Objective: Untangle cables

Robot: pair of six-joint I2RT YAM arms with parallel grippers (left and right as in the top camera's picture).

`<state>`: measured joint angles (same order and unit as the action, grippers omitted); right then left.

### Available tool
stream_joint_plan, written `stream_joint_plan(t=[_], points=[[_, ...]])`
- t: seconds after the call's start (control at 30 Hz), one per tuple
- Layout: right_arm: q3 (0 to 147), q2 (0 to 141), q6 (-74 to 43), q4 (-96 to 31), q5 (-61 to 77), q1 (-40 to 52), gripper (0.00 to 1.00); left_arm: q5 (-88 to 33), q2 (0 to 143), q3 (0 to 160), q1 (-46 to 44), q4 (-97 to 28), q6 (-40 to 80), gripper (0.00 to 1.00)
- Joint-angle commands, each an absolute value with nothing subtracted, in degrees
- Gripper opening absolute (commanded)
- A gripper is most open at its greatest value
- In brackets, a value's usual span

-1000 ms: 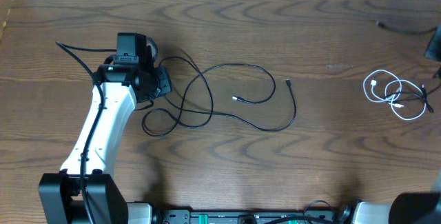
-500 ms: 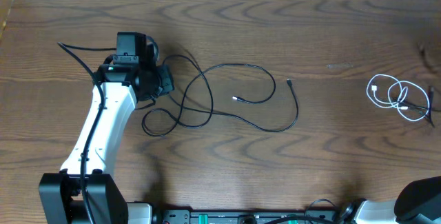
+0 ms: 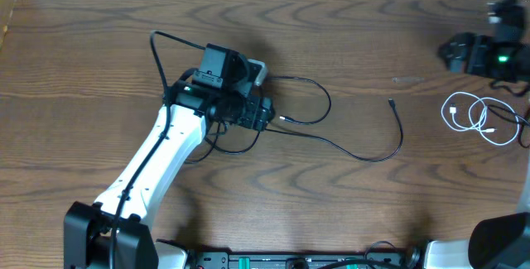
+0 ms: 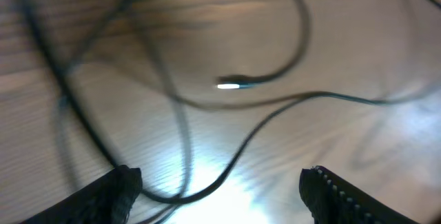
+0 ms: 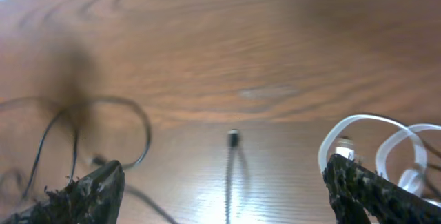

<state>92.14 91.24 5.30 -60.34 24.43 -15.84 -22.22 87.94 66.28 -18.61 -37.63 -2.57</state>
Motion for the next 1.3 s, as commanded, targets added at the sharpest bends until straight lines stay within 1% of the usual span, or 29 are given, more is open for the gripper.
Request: stream_joint_plan(t=[0.0, 0.1, 0.23, 0.33, 0.47, 0.63, 0.83, 0.9, 0.97, 1.1, 1.27], points=[[92.1, 91.1, 8.7, -61.5, 26.1, -11.0, 0.92, -9.9, 84.3, 66.7, -15.1, -38.8, 1.6, 0.85], [92.0, 91.2, 8.7, -62.5, 26.1, -6.2, 0.93, -6.8, 82.5, 66.7, -11.4, -39.7, 5.6, 0.87], [90.9, 91.5, 9.1, -62.6, 26.1, 0.6, 0.99, -6.8, 82.0, 66.7, -6.5, -40.6, 10.8, 0.87], [89.1, 92.2, 11.1, -61.8, 26.1, 6.1, 0.99, -6.8, 82.0, 66.6, -4.3, -41.8, 13.5, 0.88], [86.1, 93.6, 11.4, -58.3, 26.0, 13.4, 0.99, -6.1, 82.0, 66.6, -2.5, -42.9, 14.0, 0.88], [83.7, 96.4, 11.1, -52.9, 25.8, 21.7, 0.99, 1.7, 82.0, 66.6, -0.4, -45.9, 16.9, 0.89], [83.7, 102.6, 6.3, -46.2, 19.6, 30.1, 0.99, 2.4, 82.0, 66.6, 2.4, -47.6, 19.6, 0.89], [83.7, 105.6, 4.5, -43.1, 18.1, 32.8, 0.98, 2.2, 82.0, 66.6, 2.5, -47.8, 19.6, 0.89], [83.7, 108.5, 3.3, -39.9, 15.7, 35.1, 0.93, 2.2, 82.0, 66.6, 2.5, -47.8, 19.6, 0.90], [83.7, 113.9, -0.7, -32.9, 7.8, 39.2, 0.91, 2.0, 82.0, 66.6, 2.5, -48.0, 19.6, 0.90], [83.7, 117.4, -4.4, -26.7, -0.4, 42.1, 0.87, 2.0, 82.0, 66.6, 2.5, -48.0, 19.6, 0.90]])
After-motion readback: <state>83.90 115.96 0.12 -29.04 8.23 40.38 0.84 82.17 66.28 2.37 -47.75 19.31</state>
